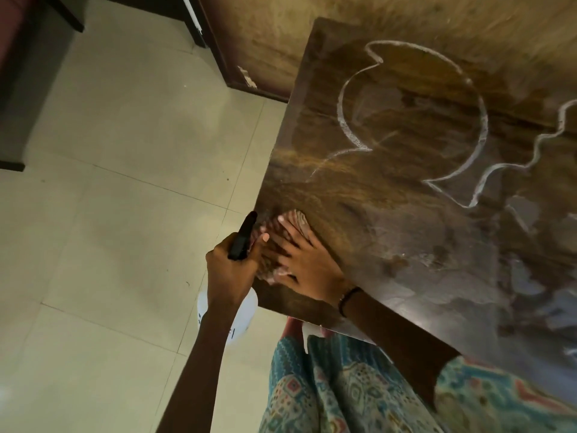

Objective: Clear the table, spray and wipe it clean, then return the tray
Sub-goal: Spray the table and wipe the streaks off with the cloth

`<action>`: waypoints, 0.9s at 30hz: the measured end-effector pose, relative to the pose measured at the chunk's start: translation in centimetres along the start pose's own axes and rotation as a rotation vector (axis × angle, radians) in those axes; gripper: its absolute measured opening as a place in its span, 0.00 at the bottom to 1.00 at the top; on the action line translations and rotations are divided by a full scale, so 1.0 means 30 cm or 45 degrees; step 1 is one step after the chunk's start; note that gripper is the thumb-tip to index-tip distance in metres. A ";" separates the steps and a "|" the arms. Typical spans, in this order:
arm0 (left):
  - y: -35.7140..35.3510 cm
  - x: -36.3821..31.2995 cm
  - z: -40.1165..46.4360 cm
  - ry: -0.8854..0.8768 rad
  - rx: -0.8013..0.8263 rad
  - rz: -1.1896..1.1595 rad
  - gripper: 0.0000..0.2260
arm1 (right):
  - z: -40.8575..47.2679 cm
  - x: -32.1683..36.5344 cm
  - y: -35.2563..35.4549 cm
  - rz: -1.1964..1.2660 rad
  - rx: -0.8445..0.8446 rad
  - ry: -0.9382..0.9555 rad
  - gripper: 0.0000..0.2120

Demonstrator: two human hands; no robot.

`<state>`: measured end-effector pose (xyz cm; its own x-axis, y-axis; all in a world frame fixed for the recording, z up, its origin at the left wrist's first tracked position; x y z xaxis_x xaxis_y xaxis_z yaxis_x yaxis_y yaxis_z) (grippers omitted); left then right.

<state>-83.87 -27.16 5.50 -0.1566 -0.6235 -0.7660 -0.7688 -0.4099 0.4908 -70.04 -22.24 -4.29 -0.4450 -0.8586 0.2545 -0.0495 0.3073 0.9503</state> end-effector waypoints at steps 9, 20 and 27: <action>0.013 -0.002 0.073 -0.026 0.063 0.049 0.16 | -0.067 -0.263 0.077 0.054 -0.071 -0.381 0.30; 0.014 -0.033 0.132 -0.170 0.113 0.096 0.16 | -0.020 -0.016 0.005 0.087 -0.064 -0.148 0.26; -0.016 -0.056 0.159 -0.160 0.148 0.131 0.13 | -0.082 -0.237 0.047 0.085 -0.113 -0.436 0.29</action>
<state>-86.18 -22.74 4.58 -0.3086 -0.5670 -0.7638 -0.8100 -0.2643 0.5235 -64.74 -16.72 -4.32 -0.7190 -0.6463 0.2557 0.0609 0.3080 0.9495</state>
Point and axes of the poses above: each hand's wrist, its own z-axis towards the middle knuckle, its own y-axis out of the back of the hand, x = y × z, the point moved 2 cm from there along z, towards the middle knuckle, and after that the axes turned 2 degrees about x, right-handed, at the moved point
